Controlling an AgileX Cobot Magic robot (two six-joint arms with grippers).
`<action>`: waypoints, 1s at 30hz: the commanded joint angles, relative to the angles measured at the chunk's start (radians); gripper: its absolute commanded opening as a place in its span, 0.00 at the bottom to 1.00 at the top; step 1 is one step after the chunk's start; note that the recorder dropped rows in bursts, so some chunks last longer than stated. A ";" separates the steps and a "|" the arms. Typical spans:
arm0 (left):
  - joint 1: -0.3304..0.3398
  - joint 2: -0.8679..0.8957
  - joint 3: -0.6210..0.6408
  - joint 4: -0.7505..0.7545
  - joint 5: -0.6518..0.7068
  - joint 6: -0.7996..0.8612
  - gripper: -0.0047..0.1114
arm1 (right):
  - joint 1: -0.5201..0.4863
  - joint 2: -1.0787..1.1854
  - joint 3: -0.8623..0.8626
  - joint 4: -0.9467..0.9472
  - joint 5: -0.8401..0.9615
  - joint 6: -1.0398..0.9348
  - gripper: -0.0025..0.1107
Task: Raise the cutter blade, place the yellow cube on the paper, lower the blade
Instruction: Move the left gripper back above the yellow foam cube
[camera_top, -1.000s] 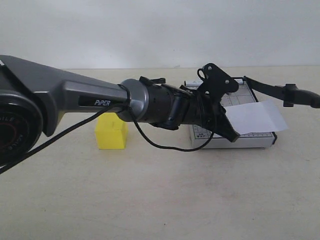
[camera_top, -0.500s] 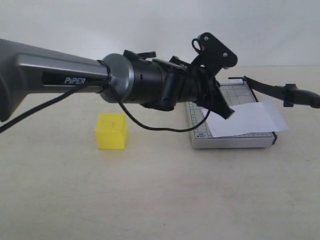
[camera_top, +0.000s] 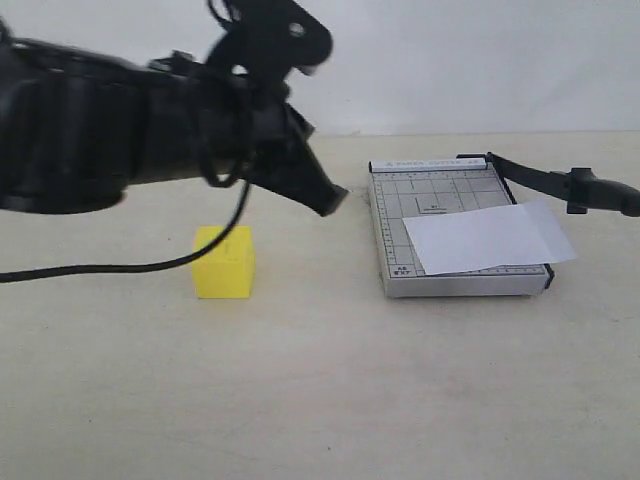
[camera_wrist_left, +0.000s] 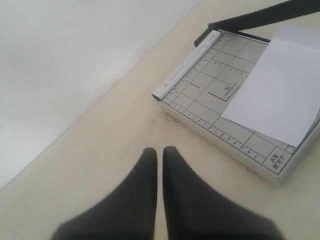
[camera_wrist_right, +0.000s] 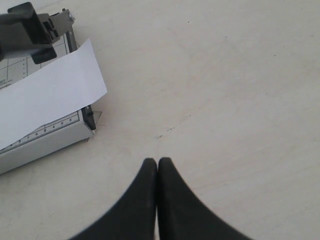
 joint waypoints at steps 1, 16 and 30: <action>-0.001 -0.214 0.135 -0.015 -0.080 -0.123 0.17 | -0.001 -0.001 0.005 -0.007 -0.007 -0.002 0.02; -0.001 -0.253 0.302 -0.015 -0.176 -0.542 0.57 | -0.001 -0.001 0.005 -0.007 -0.007 -0.002 0.02; -0.001 -0.256 0.309 -0.015 -0.117 -0.589 0.73 | -0.001 -0.001 0.005 -0.007 -0.007 -0.002 0.02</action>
